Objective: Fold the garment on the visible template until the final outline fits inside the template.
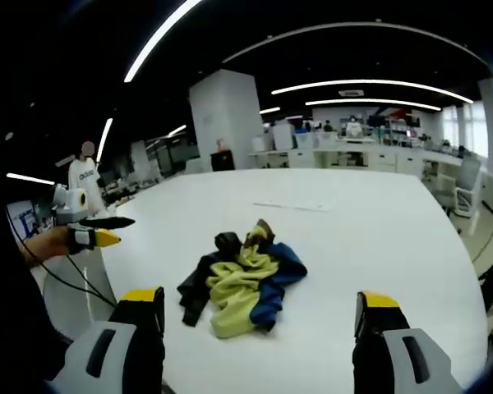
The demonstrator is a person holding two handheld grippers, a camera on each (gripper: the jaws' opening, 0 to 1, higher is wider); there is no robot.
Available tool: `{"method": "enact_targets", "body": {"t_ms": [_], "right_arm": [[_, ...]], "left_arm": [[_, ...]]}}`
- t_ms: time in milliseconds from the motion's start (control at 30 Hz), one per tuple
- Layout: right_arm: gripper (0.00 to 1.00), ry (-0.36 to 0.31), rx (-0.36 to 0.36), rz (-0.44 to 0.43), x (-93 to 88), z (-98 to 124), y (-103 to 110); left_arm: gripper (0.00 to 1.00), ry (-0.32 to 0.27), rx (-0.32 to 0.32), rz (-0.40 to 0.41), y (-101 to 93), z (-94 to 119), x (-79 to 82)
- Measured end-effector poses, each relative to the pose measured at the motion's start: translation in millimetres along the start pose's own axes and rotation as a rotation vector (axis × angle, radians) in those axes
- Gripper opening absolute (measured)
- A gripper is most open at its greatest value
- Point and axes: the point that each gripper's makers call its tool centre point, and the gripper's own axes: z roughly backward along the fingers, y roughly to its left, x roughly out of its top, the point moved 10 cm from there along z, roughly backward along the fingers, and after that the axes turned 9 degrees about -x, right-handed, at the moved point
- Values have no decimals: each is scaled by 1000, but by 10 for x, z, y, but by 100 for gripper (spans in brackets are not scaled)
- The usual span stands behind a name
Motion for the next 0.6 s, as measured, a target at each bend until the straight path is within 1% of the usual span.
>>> {"method": "enact_targets", "body": {"t_ms": [133,600], "right_arm": [[95,1,4,-3,-17,-8,6],[92,-3,6,-1,-17,-23,12]], "left_arm": [[92,19,-5,-10,-8,-2,-16],[89,20,-17,-12,-15,-15,14]]}}
